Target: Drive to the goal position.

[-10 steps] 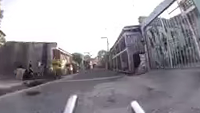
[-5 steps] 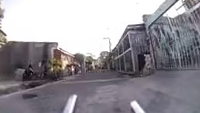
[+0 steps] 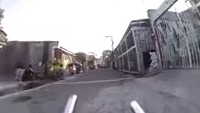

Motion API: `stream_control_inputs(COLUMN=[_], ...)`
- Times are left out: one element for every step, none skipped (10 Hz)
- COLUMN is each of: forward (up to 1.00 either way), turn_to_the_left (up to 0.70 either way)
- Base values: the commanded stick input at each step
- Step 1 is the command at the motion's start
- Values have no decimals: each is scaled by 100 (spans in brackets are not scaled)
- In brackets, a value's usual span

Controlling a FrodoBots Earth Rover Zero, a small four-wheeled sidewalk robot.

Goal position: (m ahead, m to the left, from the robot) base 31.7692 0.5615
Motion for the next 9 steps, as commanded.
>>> stream_control_inputs(forward=[70,70,70,70,70,70,70,70,70], turn_to_the_left=[0,0,0,0,0,0,0,0,0])
